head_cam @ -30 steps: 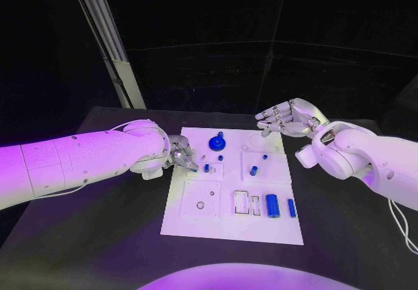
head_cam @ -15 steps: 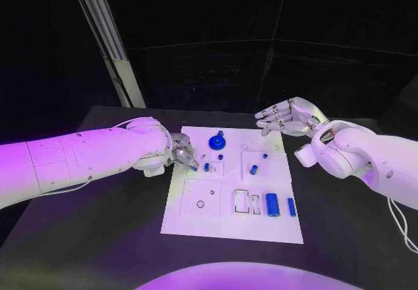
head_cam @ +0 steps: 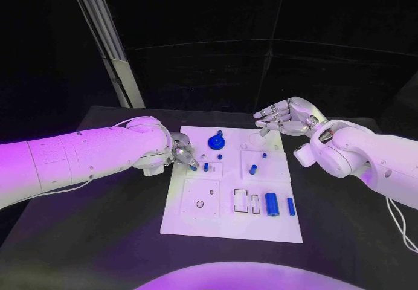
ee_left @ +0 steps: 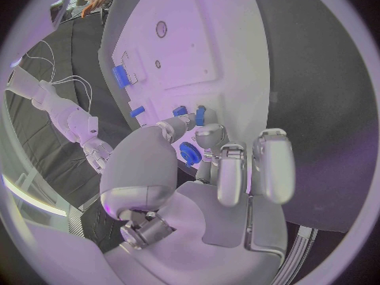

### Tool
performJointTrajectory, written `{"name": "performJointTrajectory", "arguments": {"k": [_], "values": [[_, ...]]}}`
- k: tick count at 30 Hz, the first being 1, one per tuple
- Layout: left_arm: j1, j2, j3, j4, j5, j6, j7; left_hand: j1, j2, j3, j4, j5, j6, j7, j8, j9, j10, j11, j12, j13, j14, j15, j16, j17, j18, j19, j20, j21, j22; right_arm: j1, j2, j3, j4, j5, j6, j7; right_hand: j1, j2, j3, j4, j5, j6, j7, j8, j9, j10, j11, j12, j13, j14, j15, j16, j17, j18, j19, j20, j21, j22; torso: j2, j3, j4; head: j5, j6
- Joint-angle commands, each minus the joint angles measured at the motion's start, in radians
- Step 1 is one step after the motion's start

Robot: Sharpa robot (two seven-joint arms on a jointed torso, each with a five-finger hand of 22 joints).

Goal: Assemble the parts on the task board

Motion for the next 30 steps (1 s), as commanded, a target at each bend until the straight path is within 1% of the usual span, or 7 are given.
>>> {"name": "performJointTrajectory", "arguments": {"k": [1, 13, 16, 17, 19, 24, 30], "values": [[-0.005, 0.005, -0.003, 0.003, 0.003, 0.027, -0.010, -0.012, -0.001, -0.009, 0.002, -0.006, 0.010, -0.001, -0.006, -0.003, 0.011, 0.000, 0.006, 0.002, 0.104, -0.007, 0.003, 0.263, -0.013, 0.017, -0.008, 0.007, 0.027, 0.002, 0.001, 0.001, 0.001, 0.000, 0.009, 0.008, 0.003, 0.009, 0.001, -0.004, 0.004, -0.007, -0.002, -0.006, -0.001, -0.007, -0.001, -0.002, -0.001, 0.001, 0.004, -0.007, -0.002, 0.010, 0.004, 0.005, -0.005, -0.001, 0.000, -0.0006, 0.0013, -0.001, 0.001], [-0.005, 0.005, -0.003, 0.006, 0.002, 0.025, -0.020, -0.031, -0.012, -0.032, 0.010, -0.005, 0.028, -0.007, -0.009, -0.011, 0.023, -0.005, 0.015, 0.016, 0.104, -0.011, 0.003, 0.263, -0.016, 0.023, -0.011, 0.019, 0.043, 0.002, 0.002, 0.000, 0.001, 0.000, 0.009, 0.009, 0.003, 0.009, 0.001, -0.004, 0.004, -0.007, -0.002, -0.006, -0.001, -0.007, -0.001, -0.002, -0.001, 0.001, 0.004, -0.007, -0.002, 0.010, 0.004, 0.005, -0.005, -0.001, 0.000, -0.0009, 0.0014, -0.002, 0.000], [-0.005, 0.007, -0.003, 0.005, 0.002, 0.018, -0.020, -0.037, -0.012, -0.037, 0.015, -0.004, 0.032, -0.008, -0.010, -0.013, 0.026, -0.006, 0.016, 0.018, 0.104, -0.011, 0.003, 0.263, -0.017, 0.024, -0.012, 0.020, 0.044, 0.002, 0.002, 0.000, 0.000, 0.000, 0.009, 0.009, 0.003, 0.009, 0.001, -0.004, 0.004, -0.007, -0.002, -0.006, -0.001, -0.007, -0.001, -0.002, -0.001, 0.001, 0.004, -0.007, -0.002, 0.010, 0.004, 0.005, -0.005, -0.001, 0.000, -0.0004, 0.0015, -0.003, -0.001], [-0.005, 0.007, -0.003, 0.005, 0.002, 0.017, -0.020, -0.039, -0.012, -0.038, 0.016, -0.004, 0.033, -0.008, -0.011, -0.014, 0.026, -0.006, 0.016, 0.018, 0.104, -0.012, 0.003, 0.263, -0.017, 0.024, -0.012, 0.021, 0.045, 0.002, 0.003, 0.000, 0.000, 0.000, 0.009, 0.009, 0.003, 0.009, 0.001, -0.004, 0.004, -0.007, -0.002, -0.006, -0.001, -0.007, -0.001, -0.002, -0.001, 0.001, 0.004, -0.007, -0.002, 0.010, 0.004, 0.005, -0.005, -0.001, 0.000, -0.0008, 0.0013, -0.002, -0.001], [-0.005, 0.009, -0.003, 0.004, 0.002, 0.014, -0.020, -0.042, -0.013, -0.041, 0.018, -0.004, 0.035, -0.008, -0.012, -0.015, 0.027, -0.006, 0.016, 0.019, 0.104, -0.012, 0.003, 0.263, -0.017, 0.025, -0.013, 0.021, 0.046, 0.002, 0.003, 0.000, 0.000, 0.000, 0.009, 0.009, 0.003, 0.009, 0.001, -0.004, 0.005, -0.007, -0.002, -0.006, -0.001, -0.008, -0.001, -0.002, -0.001, 0.000, 0.004, -0.007, -0.002, 0.010, 0.004, 0.005, -0.005, -0.001, 0.000, -0.0005, 0.0007, -0.002, 0.000], [-0.005, 0.011, -0.003, -0.001, 0.002, 0.010, -0.021, -0.061, -0.019, -0.056, 0.032, -0.005, 0.041, -0.008, -0.015, -0.020, 0.030, -0.007, 0.016, 0.020, 0.104, -0.013, 0.003, 0.263, -0.017, 0.025, -0.014, 0.021, 0.047, 0.002, 0.003, 0.000, 0.000, 0.000, 0.009, 0.009, 0.003, 0.010, 0.001, -0.004, 0.006, -0.007, -0.002, -0.006, -0.001, -0.008, -0.001, -0.002, -0.001, 0.000, 0.004, -0.007, -0.002, 0.010, 0.004, 0.005, -0.006, -0.002, 0.000, -0.0002, 0.0009, -0.003, 0.001], [-0.005, 0.012, -0.003, -0.009, 0.002, 0.003, -0.022, -0.103, -0.034, -0.112, 0.071, -0.007, 0.052, -0.007, -0.020, -0.028, 0.032, -0.005, 0.015, 0.020, 0.104, -0.012, 0.003, 0.263, -0.018, 0.025, -0.014, 0.021, 0.049, 0.002, 0.002, 0.000, 0.000, 0.000, 0.009, 0.009, 0.003, 0.010, 0.001, -0.004, 0.006, -0.007, -0.002, -0.006, -0.001, -0.008, 0.000, -0.002, -0.001, 0.000, 0.004, -0.007, -0.002, 0.010, 0.004, 0.005, -0.006, -0.002, 0.000, 0.0000, 0.0012, -0.004, 0.003]]}}
